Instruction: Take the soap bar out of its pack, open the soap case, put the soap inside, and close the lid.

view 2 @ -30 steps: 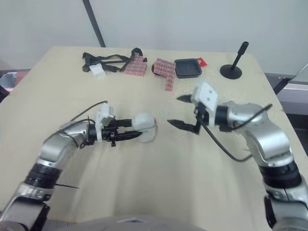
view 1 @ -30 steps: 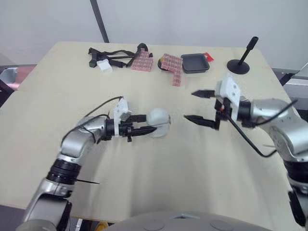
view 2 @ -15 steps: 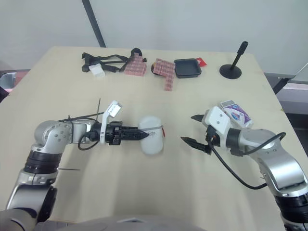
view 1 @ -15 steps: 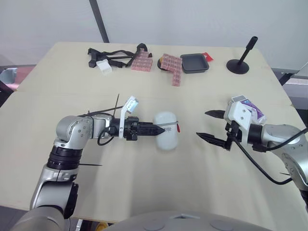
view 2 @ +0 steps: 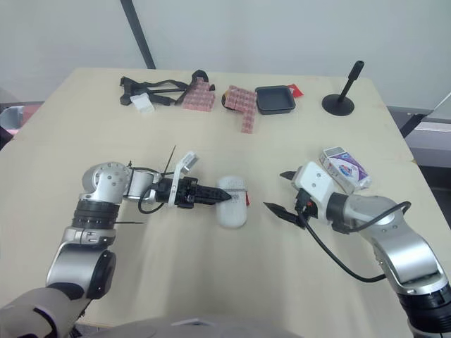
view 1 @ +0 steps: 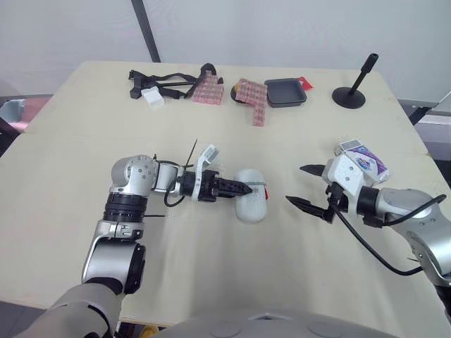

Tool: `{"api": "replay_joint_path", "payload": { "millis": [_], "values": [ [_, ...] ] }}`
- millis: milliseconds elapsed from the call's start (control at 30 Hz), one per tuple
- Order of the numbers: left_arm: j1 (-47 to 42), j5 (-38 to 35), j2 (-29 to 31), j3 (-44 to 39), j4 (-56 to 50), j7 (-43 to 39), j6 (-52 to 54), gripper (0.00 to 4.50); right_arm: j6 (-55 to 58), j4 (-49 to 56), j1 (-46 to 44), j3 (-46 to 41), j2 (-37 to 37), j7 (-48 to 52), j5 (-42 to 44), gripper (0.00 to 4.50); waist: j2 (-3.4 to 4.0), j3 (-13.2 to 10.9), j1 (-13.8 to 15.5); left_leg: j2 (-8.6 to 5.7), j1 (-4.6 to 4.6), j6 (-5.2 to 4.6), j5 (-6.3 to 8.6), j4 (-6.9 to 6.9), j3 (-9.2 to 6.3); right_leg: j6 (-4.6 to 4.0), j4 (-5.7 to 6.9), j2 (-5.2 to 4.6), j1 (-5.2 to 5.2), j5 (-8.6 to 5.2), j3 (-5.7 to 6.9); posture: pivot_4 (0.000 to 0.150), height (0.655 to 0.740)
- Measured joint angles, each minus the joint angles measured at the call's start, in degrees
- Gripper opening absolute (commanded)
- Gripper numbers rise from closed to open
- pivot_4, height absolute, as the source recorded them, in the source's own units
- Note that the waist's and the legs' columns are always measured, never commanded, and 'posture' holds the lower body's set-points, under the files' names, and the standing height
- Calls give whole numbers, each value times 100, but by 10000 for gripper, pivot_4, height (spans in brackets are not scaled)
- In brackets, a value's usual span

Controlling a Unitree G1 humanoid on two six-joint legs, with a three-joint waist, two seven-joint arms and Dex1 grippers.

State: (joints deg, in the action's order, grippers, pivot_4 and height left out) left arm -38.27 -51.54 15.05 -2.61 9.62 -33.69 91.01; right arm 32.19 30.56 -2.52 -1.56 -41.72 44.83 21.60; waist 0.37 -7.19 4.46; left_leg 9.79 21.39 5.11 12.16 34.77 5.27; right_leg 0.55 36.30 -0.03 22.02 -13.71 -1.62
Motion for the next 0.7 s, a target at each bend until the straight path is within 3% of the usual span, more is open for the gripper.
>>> {"api": "replay_joint_path", "payload": {
  "millis": [33,267,367,500,600,700],
  "values": [
    [-2,0,27,-18,-57,-1,9,44639,-9,-5,-19,30,14,-3,-4,45000,0,0,-2,0,0,0,0,0,0,0,-1,0,0,0,0,1500,7400],
    [18,-76,691,-94,-664,-173,102,44639,-77,-184,-267,215,106,-34,-112,45000,3,-2,-4,1,1,1,0,-5,-2,0,-4,-1,0,0,4,1500,7400],
    [247,-229,1354,-82,-1463,-561,-130,44639,-118,-290,-374,315,124,-38,-161,45000,6,-4,-11,1,0,2,1,-15,-3,0,-12,-1,-1,0,6,1500,7400],
    [1039,760,2351,704,-2470,-1221,-2087,44639,-211,-468,-411,345,175,-257,-410,45000,10,-5,-6,1,-3,3,1,-32,-3,2,-37,-3,-11,0,16,1500,7400],
    [1566,1738,2269,965,-2566,-1232,-3856,44639,-218,-526,-467,341,355,-527,-542,45000,12,-8,18,-3,3,0,-1,-32,-13,3,-44,-13,-17,0,33,1500,7400],
    [2070,2073,2206,779,-2632,-1309,-4977,44639,-217,-398,-319,325,341,-701,-690,45000,12,-8,-2,-1,2,1,-1,-40,-14,3,-52,-9,-19,0,37,1500,7400]
  ]
}}
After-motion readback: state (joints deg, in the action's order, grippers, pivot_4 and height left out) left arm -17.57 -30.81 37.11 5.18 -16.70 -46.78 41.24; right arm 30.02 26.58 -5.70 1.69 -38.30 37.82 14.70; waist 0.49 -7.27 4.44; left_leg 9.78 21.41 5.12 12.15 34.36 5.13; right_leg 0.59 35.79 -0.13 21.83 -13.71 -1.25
